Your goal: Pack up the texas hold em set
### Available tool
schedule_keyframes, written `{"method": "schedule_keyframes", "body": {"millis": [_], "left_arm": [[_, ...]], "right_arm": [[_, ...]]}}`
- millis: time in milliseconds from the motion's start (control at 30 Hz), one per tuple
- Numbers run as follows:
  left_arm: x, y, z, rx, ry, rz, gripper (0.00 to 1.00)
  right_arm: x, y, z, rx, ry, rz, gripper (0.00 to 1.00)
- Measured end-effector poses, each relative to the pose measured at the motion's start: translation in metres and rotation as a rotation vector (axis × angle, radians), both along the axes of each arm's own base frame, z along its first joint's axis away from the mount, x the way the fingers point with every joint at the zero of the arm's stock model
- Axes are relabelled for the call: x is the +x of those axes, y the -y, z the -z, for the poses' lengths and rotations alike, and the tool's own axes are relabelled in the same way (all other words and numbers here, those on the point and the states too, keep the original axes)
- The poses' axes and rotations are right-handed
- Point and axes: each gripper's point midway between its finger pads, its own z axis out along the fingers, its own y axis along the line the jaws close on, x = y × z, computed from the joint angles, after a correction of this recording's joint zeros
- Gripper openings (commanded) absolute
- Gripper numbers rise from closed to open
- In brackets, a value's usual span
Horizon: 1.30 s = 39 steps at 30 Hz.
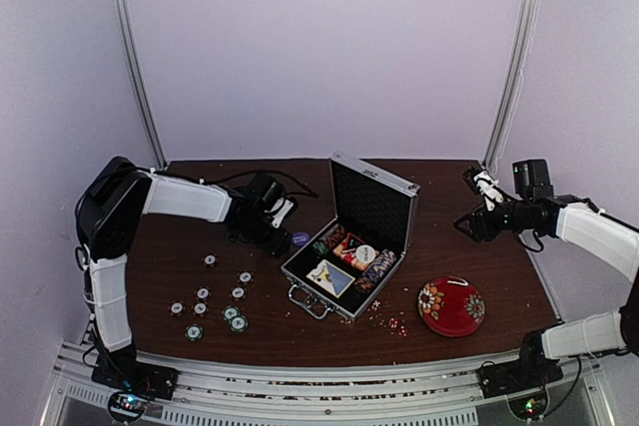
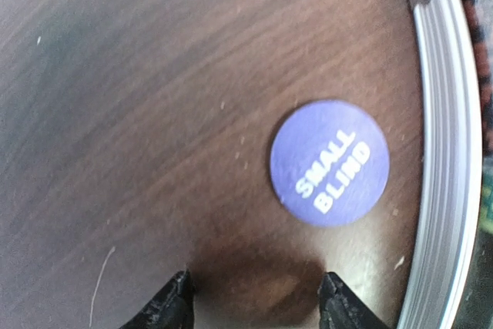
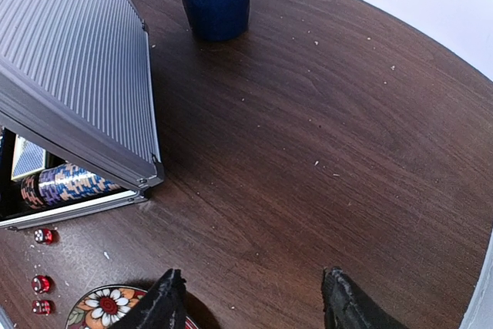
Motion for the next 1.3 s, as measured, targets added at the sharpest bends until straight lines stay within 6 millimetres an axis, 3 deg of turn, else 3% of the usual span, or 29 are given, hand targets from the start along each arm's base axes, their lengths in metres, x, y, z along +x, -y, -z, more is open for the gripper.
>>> {"method": "schedule_keyframes", "body": {"millis": [233,500,600,700,933,1167,1300], "left_arm": [[0.004,-0.002,-0.013,0.009,-0.015,-0.034,0.6],[0.06,0.025,-0.057,-0.151,0.098,-0.118,0.58],[0.083,0.043,-0.055,-0.182,0.119,-0.116,0.58],[0.091,0.052,-0.041,-0.185,0.107,-0.106,0.59],[0.08,0.056,-0.005,-0.15,0.047,-0.042,0.59],[0.067,0.062,-0.001,-0.104,0.077,0.053,0.58],[0.043,0.053,0.0,-0.08,0.057,0.079,0.57]], "right_arm": [[0.0,-0.001,0.002,0.003,-0.005,-0.007,0.6],[0.0,-0.001,0.002,0.002,-0.006,-0.008,0.6],[-0.001,-0.001,0.002,0.003,-0.007,-0.008,0.6],[-0.001,-0.001,0.001,0.003,-0.007,-0.008,0.6],[-0.001,-0.001,0.001,0.002,-0.006,-0.008,0.6],[-0.002,-0.001,0.002,0.0,-0.008,-0.013,0.6],[-0.002,-0.002,0.002,0.0,-0.008,-0.016,0.6]]}}
